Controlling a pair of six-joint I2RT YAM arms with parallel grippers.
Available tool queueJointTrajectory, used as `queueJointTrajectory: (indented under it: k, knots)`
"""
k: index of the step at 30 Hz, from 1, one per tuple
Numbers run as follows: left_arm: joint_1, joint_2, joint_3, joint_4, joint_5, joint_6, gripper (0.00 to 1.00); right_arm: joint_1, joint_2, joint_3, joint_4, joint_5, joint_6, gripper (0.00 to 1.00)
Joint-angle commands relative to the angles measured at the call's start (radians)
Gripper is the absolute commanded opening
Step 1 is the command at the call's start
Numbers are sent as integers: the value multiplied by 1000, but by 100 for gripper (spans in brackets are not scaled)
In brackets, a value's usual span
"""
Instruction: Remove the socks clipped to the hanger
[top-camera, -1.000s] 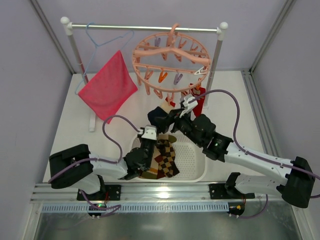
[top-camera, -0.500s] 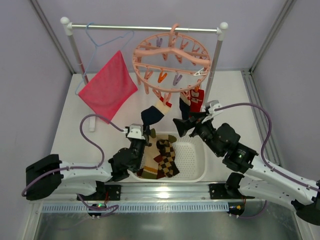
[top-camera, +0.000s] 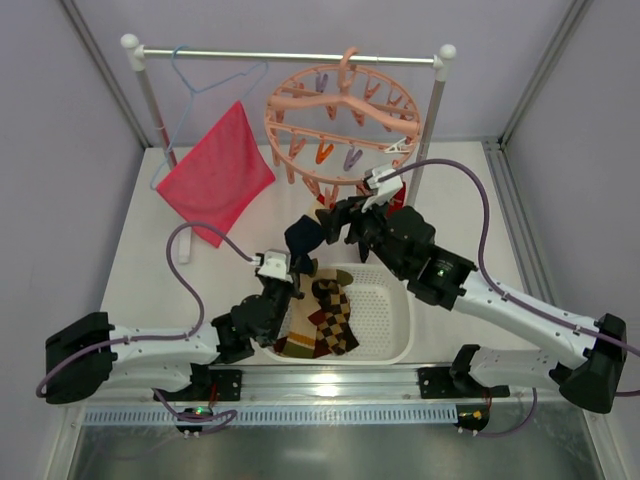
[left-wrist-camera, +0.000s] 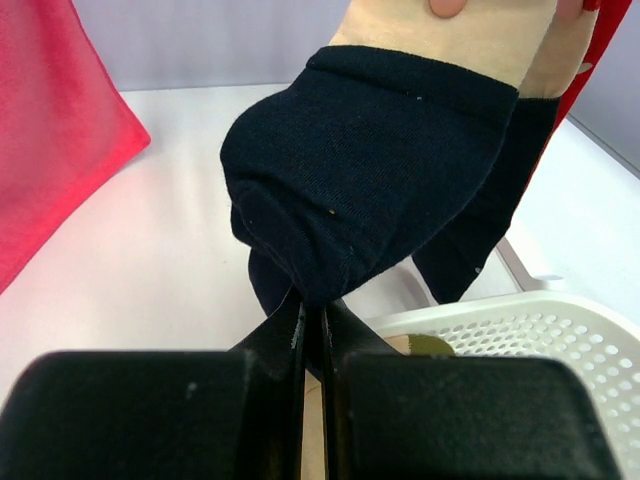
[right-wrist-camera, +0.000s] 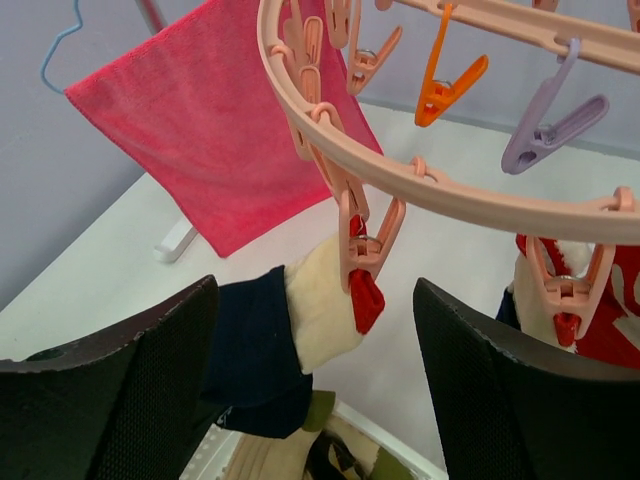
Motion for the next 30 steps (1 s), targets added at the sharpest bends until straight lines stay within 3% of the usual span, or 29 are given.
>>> queueJointTrajectory:
  k: [1, 17, 27, 30]
  knots:
    - [-2, -37, 29, -16, 9, -39, 0, -15, 40, 75, 7, -11, -30, 79]
    - [-2, -109, 18, -68, 22, -56, 1, -119, 157, 115, 102, -138, -59, 76]
    - [-2, -89, 16, -74, 22, -70, 0, -119, 186, 109, 164, -154, -71, 54]
    - [-2, -89, 18, -79, 22, -76, 1, -119, 192, 109, 173, -148, -71, 29]
